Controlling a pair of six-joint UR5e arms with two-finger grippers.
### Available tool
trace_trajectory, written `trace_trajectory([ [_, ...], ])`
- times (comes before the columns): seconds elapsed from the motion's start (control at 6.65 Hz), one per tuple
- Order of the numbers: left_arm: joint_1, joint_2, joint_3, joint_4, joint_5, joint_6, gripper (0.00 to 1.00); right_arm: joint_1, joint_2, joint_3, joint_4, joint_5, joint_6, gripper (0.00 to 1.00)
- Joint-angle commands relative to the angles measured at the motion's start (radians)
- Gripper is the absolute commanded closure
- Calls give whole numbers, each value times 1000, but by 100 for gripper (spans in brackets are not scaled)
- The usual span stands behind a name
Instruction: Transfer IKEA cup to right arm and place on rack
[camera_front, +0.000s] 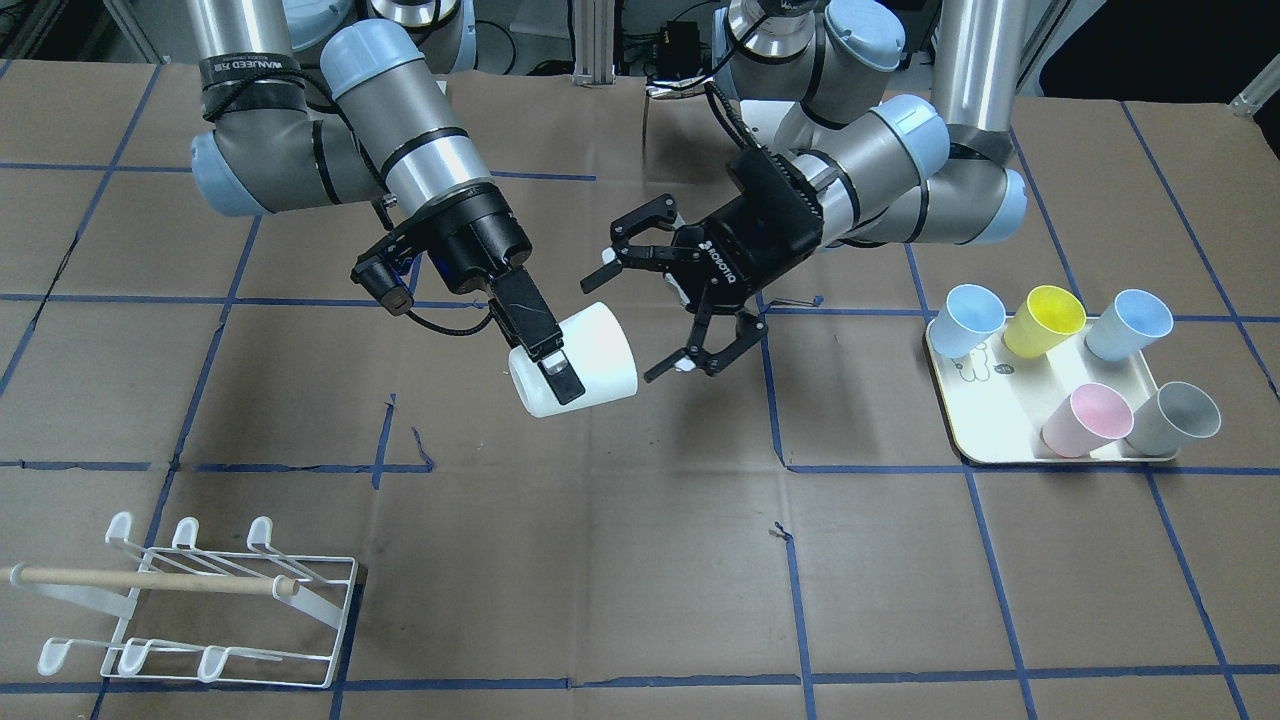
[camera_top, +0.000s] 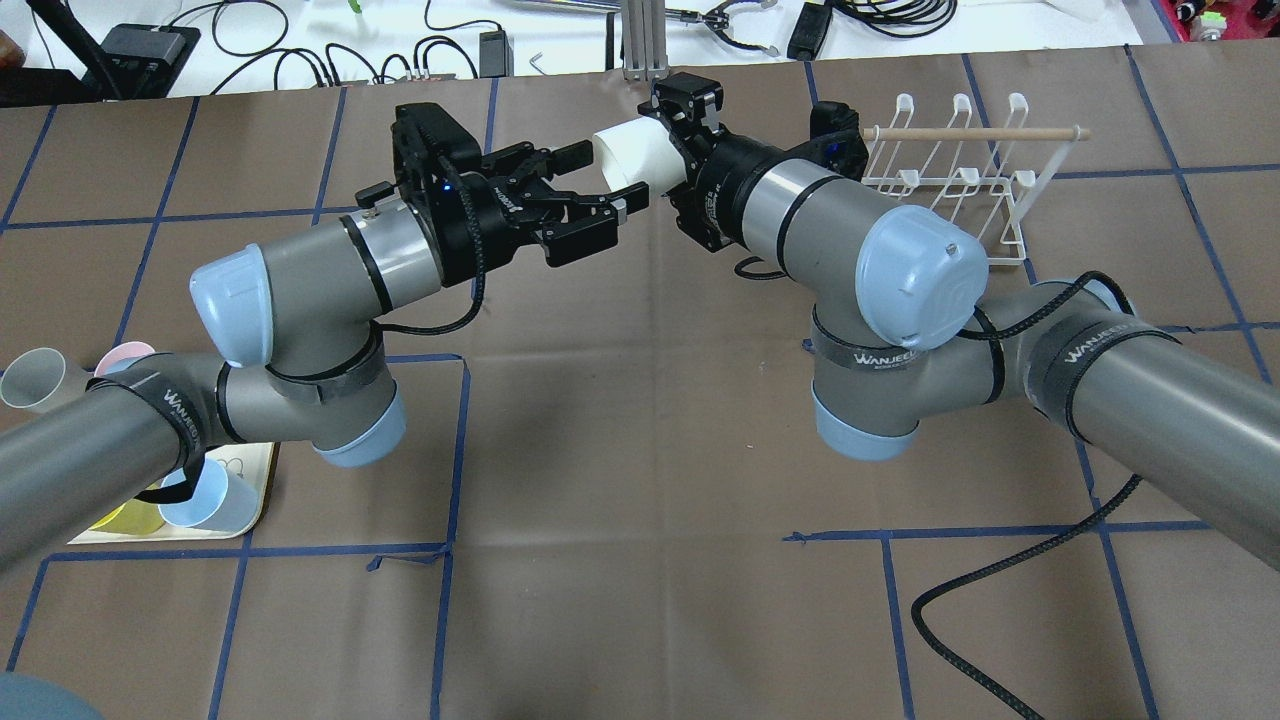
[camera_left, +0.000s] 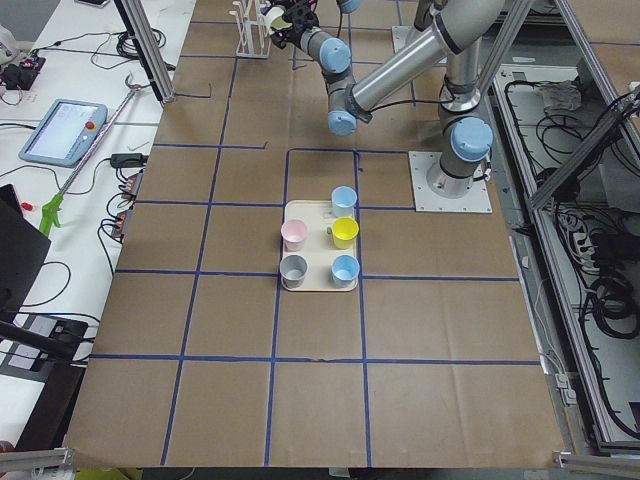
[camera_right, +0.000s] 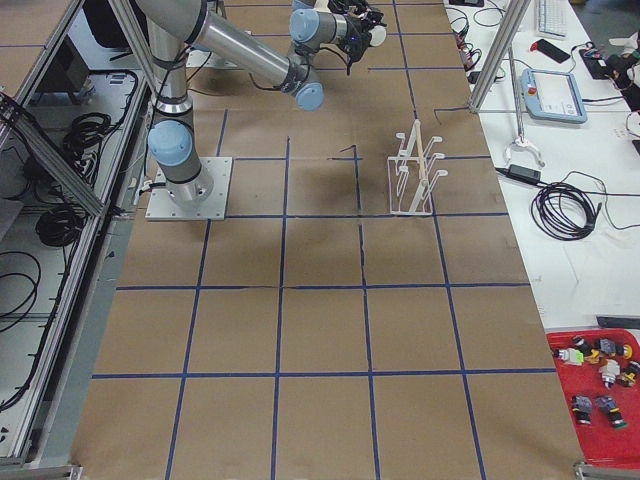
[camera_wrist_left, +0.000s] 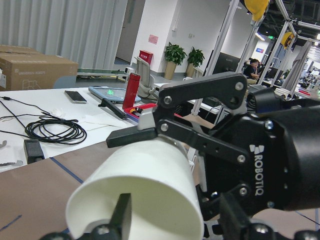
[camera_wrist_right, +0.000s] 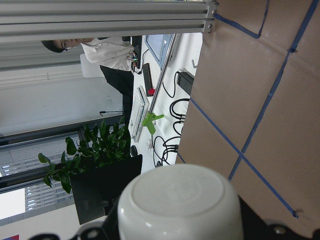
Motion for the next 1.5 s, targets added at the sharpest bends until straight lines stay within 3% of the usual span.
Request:
trace_trajectory([
  [0.0,166,12,-37,54,-175,-1,2,-13,2,-1,3,6,-6,58],
  [0.15,183,12,-33,51,-177,-4,2,-48,2,-2,4,7,-33,62],
  [0.3,190,7,-19,15,-165,-5,2,-111,-4,-8,4,6,-193,64],
  [0.45,190,13,43,-110,-139,-11,2,-160,-4,-10,4,6,-384,74],
  [0.6,187,12,130,-259,-26,-11,2,-208,-4,-15,3,6,-552,81],
  [0.75,178,27,204,-444,92,-14,2,-240,-4,-16,3,-6,-802,87],
  [0.9,161,102,256,-746,263,-16,1,-274,-6,-25,0,-8,-1078,88],
  [1.05,136,175,287,-963,415,-14,1,-326,5,-54,-13,-5,-1285,88],
  [1.2,109,241,309,-1272,603,-16,1,-364,23,-111,-14,-6,-1489,88],
  [1.35,66,274,373,-1509,768,-14,1,-371,84,-154,-28,-8,-1588,88],
])
